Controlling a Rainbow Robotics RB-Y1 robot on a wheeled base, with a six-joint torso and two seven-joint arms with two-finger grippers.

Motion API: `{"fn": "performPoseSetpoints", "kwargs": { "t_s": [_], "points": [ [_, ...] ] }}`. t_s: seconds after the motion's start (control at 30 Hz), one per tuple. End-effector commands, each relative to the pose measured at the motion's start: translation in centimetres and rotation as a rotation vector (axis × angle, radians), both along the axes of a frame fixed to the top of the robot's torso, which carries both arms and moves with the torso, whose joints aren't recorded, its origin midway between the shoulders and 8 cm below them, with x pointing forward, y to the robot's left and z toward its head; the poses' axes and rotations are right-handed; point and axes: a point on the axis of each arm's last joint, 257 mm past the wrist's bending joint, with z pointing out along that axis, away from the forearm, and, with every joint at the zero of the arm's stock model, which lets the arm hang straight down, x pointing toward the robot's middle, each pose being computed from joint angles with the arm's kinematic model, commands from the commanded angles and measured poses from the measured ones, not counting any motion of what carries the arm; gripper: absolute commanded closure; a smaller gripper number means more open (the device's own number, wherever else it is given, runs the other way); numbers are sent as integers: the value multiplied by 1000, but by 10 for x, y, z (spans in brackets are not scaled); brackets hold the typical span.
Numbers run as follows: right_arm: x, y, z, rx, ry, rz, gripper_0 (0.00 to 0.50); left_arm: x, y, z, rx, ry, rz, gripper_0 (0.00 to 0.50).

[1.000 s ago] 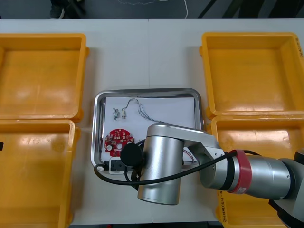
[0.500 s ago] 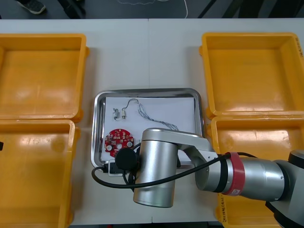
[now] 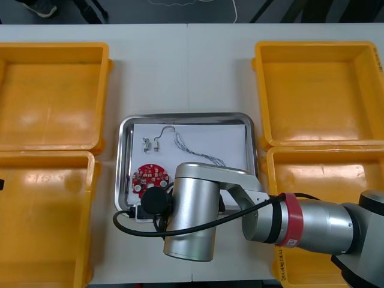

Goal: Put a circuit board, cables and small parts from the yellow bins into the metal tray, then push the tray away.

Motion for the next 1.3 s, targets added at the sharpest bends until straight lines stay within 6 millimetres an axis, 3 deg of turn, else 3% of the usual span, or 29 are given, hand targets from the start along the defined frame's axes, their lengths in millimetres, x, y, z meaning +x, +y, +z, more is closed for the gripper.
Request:
{"fn": "performPoseSetpoints", "kwargs": {
  "t_s": [0.03, 0.27, 0.7, 1.3],
  "points": [
    [0, 19, 13, 15, -35, 53, 500, 11, -4, 10, 39, -41, -79, 0],
    [9, 17, 19, 5, -64, 50, 500, 11, -4, 10, 39, -41, -79, 0],
    [36, 15, 49, -25, -135, 66, 500, 11, -4, 10, 39, -41, -79, 0],
    [85, 22, 78, -82, -198, 52, 500, 11, -4, 10, 39, -41, -79, 0]
  ]
}}
